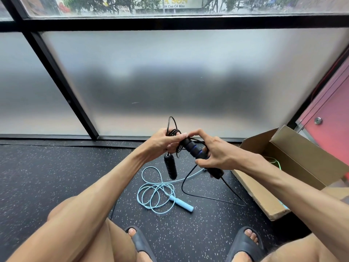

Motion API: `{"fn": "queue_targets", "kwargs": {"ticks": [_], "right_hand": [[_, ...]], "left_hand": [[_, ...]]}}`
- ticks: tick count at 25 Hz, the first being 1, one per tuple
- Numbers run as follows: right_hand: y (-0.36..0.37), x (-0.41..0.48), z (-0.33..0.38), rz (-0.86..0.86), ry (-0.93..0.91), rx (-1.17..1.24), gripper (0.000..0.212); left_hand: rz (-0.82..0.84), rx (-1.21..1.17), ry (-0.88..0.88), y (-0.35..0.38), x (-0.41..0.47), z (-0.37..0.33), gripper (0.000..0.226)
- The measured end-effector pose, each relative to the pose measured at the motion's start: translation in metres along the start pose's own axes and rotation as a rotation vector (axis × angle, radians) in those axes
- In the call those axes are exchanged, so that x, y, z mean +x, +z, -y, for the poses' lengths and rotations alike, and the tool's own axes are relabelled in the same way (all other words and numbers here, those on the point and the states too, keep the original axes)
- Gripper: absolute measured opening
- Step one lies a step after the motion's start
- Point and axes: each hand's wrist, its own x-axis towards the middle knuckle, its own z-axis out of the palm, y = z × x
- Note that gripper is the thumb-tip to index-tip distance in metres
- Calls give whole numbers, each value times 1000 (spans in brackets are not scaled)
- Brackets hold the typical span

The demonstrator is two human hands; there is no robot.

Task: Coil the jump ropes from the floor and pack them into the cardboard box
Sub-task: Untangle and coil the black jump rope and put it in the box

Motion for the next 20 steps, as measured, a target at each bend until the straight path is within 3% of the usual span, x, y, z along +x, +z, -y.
{"fn": "queue_targets", "kwargs": {"ticks": [9, 14, 17, 20], "right_hand": [[8, -2, 0, 13, 15, 72, 61], [13, 4, 1, -183, -6, 31, 47], [20, 5, -1, -334, -138, -96, 38], [22, 3, 1, -380, -250, -252, 33]], "left_hand": [[89, 257, 12, 8, -3, -1, 20], [65, 261, 74, 11, 0, -5, 25], [72, 267, 65, 11, 0, -3, 29], [39, 301, 57, 13, 1, -4, 29]]}}
